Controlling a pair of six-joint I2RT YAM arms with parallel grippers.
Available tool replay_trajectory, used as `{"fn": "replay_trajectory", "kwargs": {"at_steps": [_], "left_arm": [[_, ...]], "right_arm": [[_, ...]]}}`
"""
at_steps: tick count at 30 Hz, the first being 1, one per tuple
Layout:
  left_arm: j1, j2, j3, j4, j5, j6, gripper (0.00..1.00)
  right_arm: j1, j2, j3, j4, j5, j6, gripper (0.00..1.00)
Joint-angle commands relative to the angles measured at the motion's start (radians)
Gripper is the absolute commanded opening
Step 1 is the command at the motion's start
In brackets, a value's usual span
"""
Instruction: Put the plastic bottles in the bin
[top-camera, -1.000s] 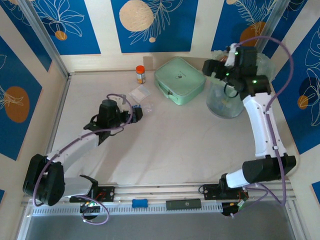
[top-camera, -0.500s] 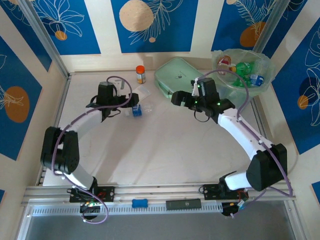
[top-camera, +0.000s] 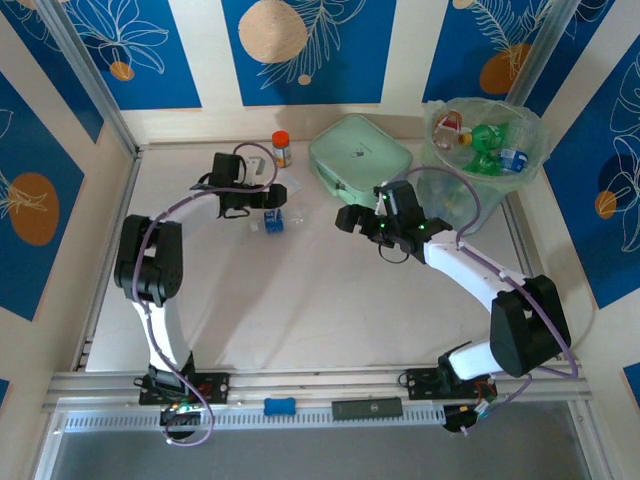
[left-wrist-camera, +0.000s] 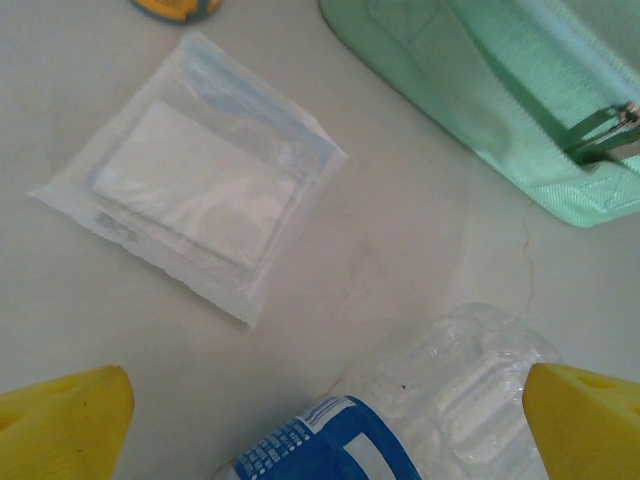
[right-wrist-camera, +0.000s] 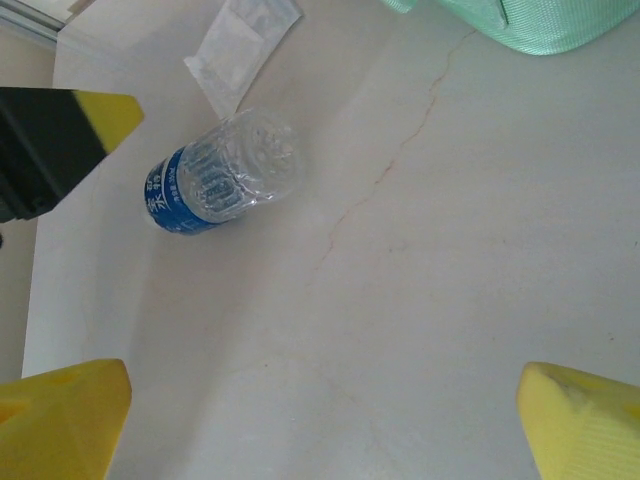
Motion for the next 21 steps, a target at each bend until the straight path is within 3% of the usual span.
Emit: {"fn": "replay_trajectory", "kwargs": {"at_steps": [1,12,21], "left_arm": [[0.000,0.045,0.048,-0.062,0.088,0.016,0.99],[-0.050,-0.017,-0.080,-0.030,0.086,-0.024,0.99],[-0.122,-0.104,-0.157,-0.035,0.007,-0.002,0.99]], "right_arm": [[0.010,0.004,-0.013,0.034,-0.027,0.005,0.99],[0.011,0.028,0.021,0.011,-0.045,-0.007,0.99],[0.015,0.047,0.036,0.003,-0.050,-0.007,0.99]]}}
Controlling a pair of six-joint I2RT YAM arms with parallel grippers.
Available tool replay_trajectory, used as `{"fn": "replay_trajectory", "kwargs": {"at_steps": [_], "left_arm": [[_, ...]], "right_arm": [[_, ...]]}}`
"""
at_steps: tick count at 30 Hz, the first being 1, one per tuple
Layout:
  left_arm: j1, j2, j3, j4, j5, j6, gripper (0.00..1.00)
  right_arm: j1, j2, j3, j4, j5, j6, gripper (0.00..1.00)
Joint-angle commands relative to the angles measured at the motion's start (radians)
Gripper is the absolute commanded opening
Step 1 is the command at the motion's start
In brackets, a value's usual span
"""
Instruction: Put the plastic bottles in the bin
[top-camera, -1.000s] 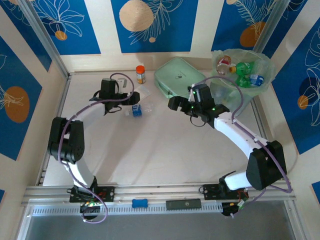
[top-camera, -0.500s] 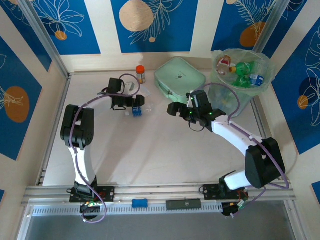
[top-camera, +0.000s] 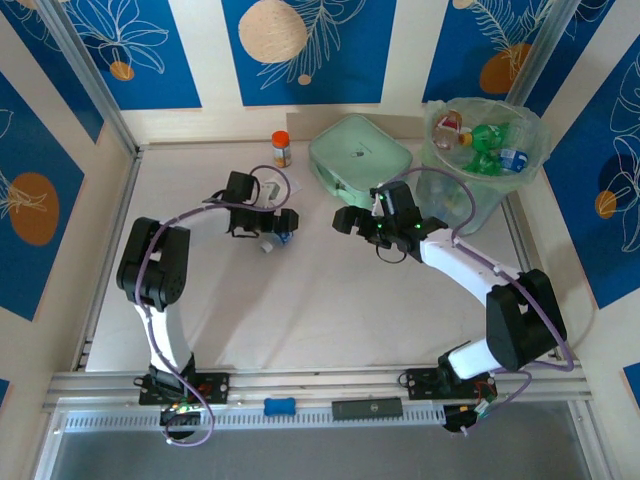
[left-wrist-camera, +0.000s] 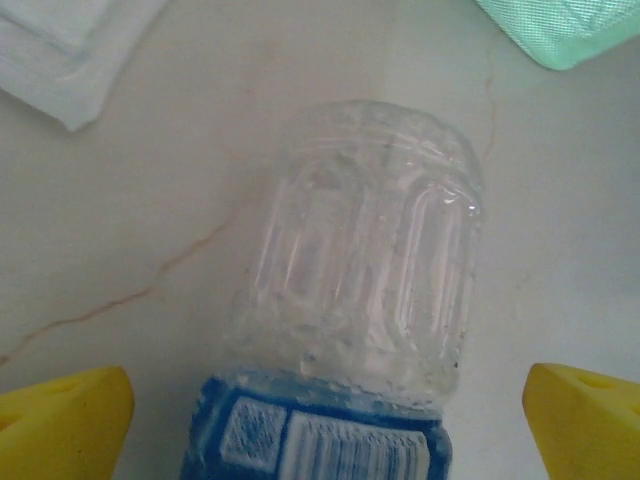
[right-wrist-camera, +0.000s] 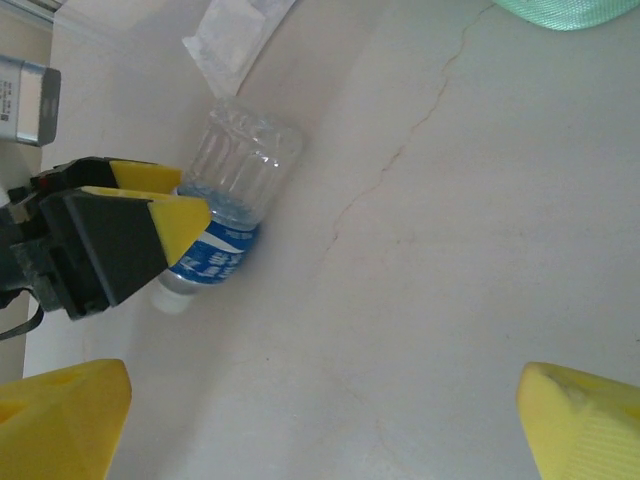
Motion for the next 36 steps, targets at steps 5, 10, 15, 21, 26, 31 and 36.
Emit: {"fn": "replay_trajectory", "kwargs": {"at_steps": [5,10,15,21,26,31,36], "left_arm": [[-0.053,-0.052,-0.024,-0.040,-0.089,0.052,0.99],[-0.089,-0.026,-0.018,-0.093,-0.178,0.073,0.98],[-0.116,0.021,0.018,-0.143,-0.259,0.070,0.92],[-0.133,0.051,0.037,-0.160,-0.290,0.055,0.85],[-0.133,0.044,0.011,-0.147,-0.308,0.035,0.75],[-0.135,0.007,-0.019,-0.117,-0.309,0.026,0.60],[-0.147,-0.092,-0.081,-0.046,-0.272,0.024,0.53]], "right_arm": [[0.011,0.008,0.028,-0.015,-0.016,-0.006,0.99],[0.011,0.010,0.027,-0.019,-0.013,-0.003,0.99],[0.011,0.008,0.038,-0.030,-0.007,-0.001,0.99],[0.011,0.008,0.043,-0.044,0.000,0.003,0.99],[0.009,0.011,0.049,-0.048,0.003,0.004,0.99],[0.009,0.016,0.057,-0.047,-0.007,0.007,0.99],[0.010,0.008,0.057,-0.017,-0.055,0.010,0.99]]}}
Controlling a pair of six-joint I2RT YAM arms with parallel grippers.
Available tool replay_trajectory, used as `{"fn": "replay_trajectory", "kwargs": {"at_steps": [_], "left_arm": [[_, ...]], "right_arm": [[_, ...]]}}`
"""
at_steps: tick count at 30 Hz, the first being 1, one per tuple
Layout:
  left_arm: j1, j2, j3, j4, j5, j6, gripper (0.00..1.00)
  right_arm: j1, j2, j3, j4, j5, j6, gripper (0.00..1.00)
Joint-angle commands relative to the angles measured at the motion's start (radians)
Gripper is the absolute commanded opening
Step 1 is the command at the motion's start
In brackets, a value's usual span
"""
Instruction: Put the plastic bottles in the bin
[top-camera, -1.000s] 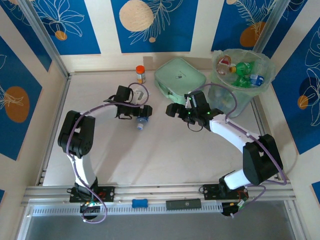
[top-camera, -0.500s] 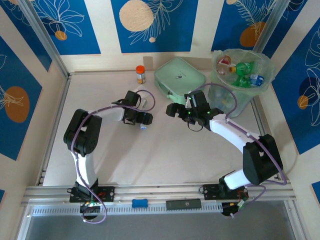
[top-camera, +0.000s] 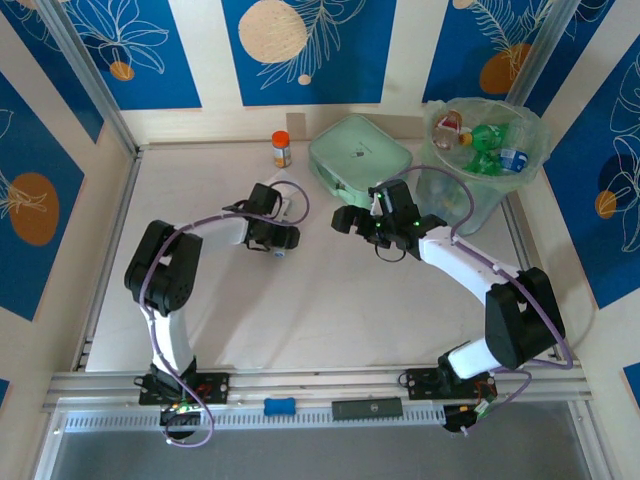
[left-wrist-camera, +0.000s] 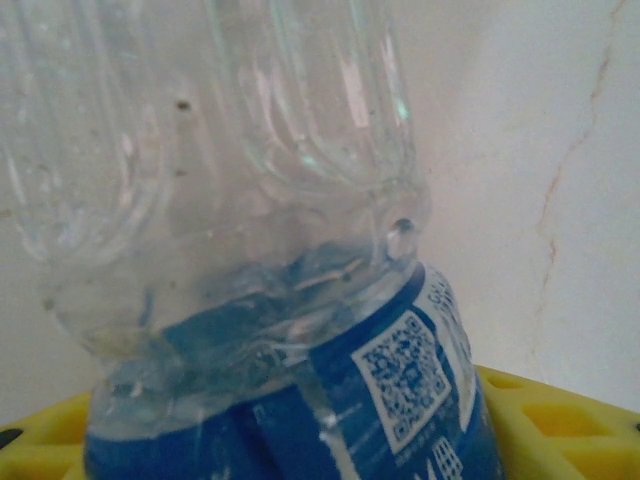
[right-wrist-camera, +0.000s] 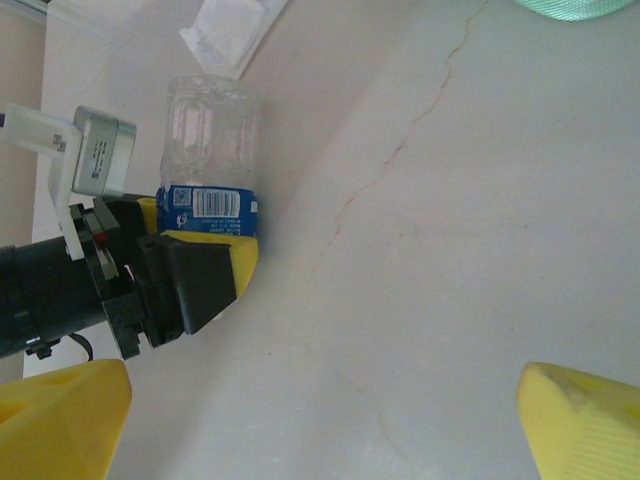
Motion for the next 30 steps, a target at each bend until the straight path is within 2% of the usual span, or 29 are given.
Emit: {"fn": "replay_trajectory", "kwargs": {"at_steps": [1,8,12,18,30], "left_arm": [[-0.022,-0.106,-0.057,0.058,0.037,-0.001,0.53],[-0.071,-0.273,-0.185,0.214,0.217,-0.031,0.54],[-0.108,-0.327,-0.231,0.274,0.284,-0.065,0.54],[-0.168,-0.376,-0.275,0.351,0.329,-0.111,0.54],[-0.229,-0.416,-0.295,0.403,0.319,-0.130,0.54]], "right_arm": [[0.006,-0.006,0.028,0.033,-0.061,0.011,0.99],[0.021,-0.025,0.008,0.179,-0.186,0.017,0.99],[0.040,-0.013,0.009,0.239,-0.229,0.019,1.00],[0.056,0.016,0.017,0.263,-0.228,0.027,0.99],[0.057,0.052,0.012,0.249,-0.222,0.038,0.86]]}}
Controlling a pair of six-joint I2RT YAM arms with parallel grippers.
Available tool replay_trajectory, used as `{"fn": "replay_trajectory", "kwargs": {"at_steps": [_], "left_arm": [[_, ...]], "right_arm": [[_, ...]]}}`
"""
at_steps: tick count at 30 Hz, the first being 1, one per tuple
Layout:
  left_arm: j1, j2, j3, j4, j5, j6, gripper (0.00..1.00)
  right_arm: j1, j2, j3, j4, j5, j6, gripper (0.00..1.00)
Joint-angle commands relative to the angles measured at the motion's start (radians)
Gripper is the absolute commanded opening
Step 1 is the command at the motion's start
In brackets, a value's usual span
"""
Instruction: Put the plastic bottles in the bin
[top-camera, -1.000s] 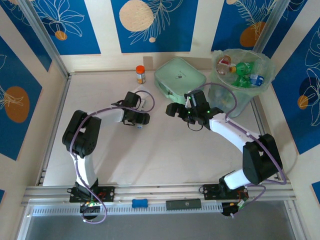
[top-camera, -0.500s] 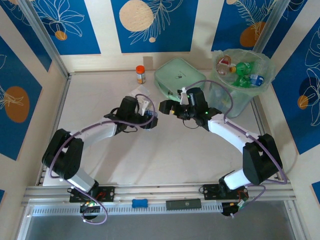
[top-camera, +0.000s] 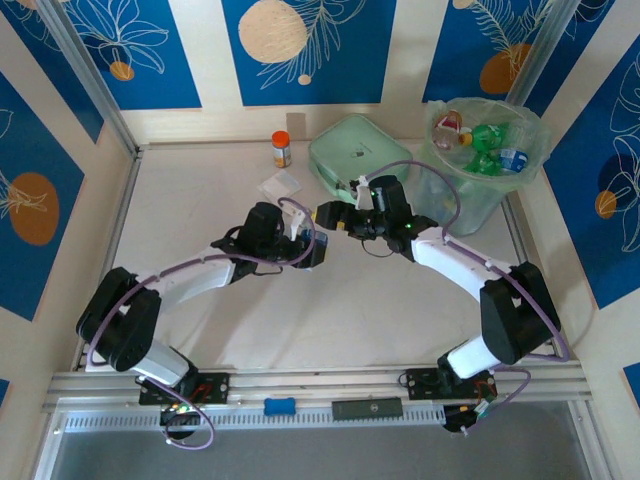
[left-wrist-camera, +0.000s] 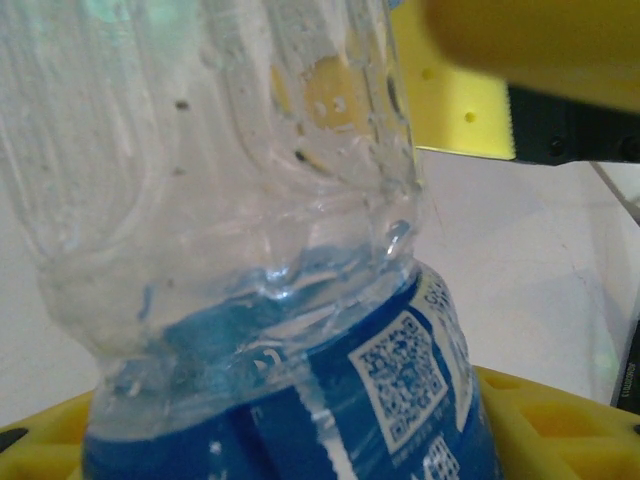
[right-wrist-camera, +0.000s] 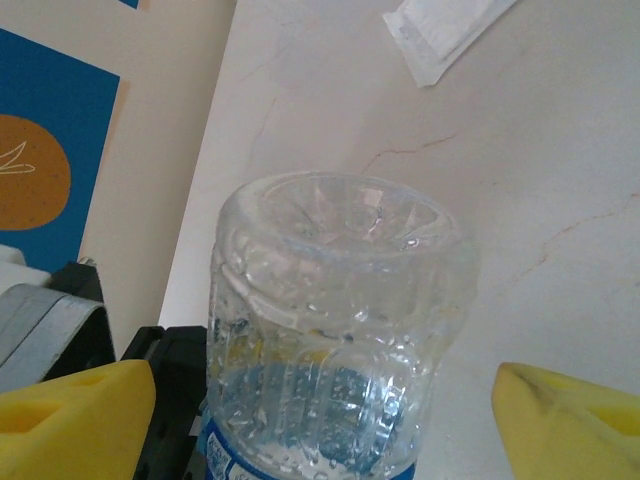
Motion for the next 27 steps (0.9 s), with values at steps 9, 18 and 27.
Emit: {"fn": "replay_trajectory", "kwargs": {"at_steps": [9,18,27], "left_arm": [[-0.050,-0.039,0.003,0.102,0.093,0.002,0.54],[-0.050,-0.067,-0.014,0.110,0.061,-0.004,0.66],[-0.047,-0.147,-0.065,0.048,-0.254,-0.022,0.99]], "right_arm": [[0.007,0.033,0.014,0.019,-0.018,0.014,0.79],[0.004,0.030,0.014,0.023,-0.018,0.018,0.52],[-0.033,-0.022,0.054,-0.117,0.061,-0.054,0.50]]}}
